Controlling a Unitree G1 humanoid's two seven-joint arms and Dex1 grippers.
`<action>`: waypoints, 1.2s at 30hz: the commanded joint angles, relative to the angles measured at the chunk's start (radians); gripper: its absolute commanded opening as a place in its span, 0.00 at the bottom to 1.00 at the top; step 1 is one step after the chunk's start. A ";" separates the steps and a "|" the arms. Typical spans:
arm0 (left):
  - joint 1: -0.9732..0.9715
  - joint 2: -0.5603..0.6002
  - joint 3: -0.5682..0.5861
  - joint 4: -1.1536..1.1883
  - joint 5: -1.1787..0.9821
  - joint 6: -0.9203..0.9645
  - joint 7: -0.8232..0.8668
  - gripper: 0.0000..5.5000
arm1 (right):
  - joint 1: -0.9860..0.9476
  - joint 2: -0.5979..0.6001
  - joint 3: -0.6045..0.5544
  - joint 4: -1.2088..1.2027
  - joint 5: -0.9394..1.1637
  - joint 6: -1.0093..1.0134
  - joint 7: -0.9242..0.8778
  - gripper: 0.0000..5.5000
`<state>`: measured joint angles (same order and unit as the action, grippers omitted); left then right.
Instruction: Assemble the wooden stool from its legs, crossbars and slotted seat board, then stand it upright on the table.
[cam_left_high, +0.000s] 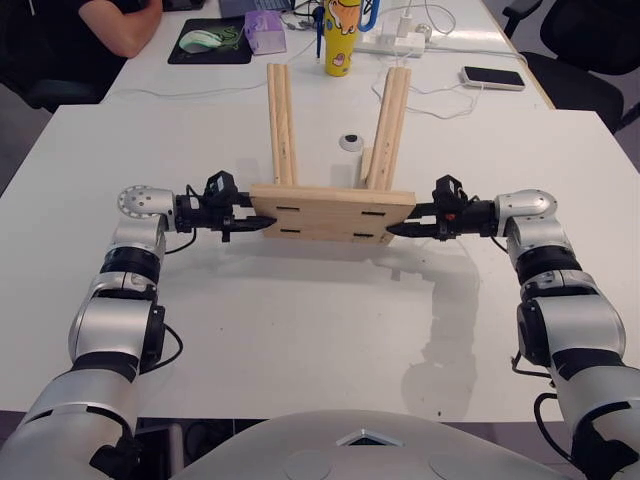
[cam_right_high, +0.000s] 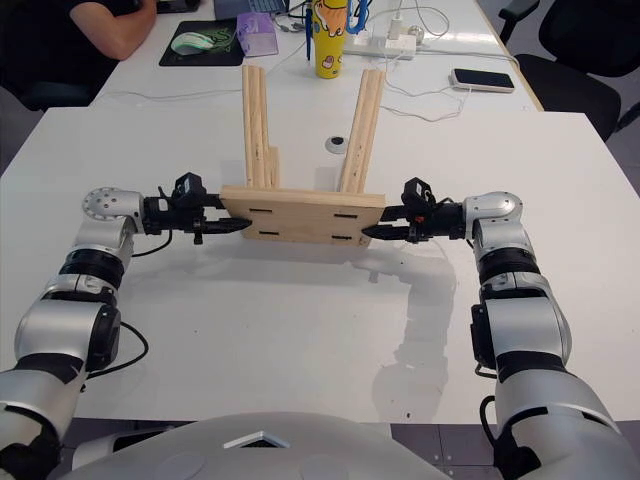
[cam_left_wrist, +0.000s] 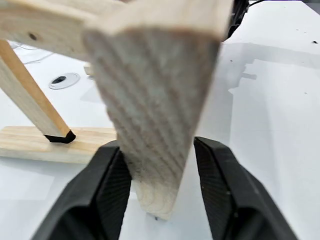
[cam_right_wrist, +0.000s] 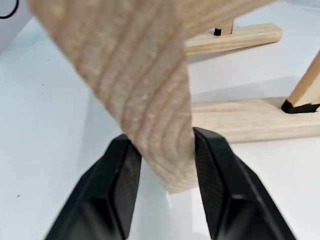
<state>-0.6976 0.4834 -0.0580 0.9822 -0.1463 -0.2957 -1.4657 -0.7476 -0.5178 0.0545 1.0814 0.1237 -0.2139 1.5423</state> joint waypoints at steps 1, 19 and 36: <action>0.148 0.025 -0.018 -0.234 -0.048 0.106 -0.062 0.30 | 0.069 -0.015 -0.001 -0.096 0.034 0.052 0.057 0.28; 0.596 0.318 0.161 -1.569 -0.712 1.029 0.201 0.25 | 0.578 -0.448 -0.171 -1.433 0.719 1.082 0.008 0.28; 0.176 0.562 0.148 -1.163 -1.553 1.674 0.429 0.24 | 0.055 -0.532 -0.156 -1.268 1.182 1.792 -0.057 0.24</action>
<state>-0.3750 1.0712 0.1479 -0.2386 -1.5264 1.3255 -1.0687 -0.5077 -1.1005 -0.1555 -0.2090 1.1518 1.4846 1.4750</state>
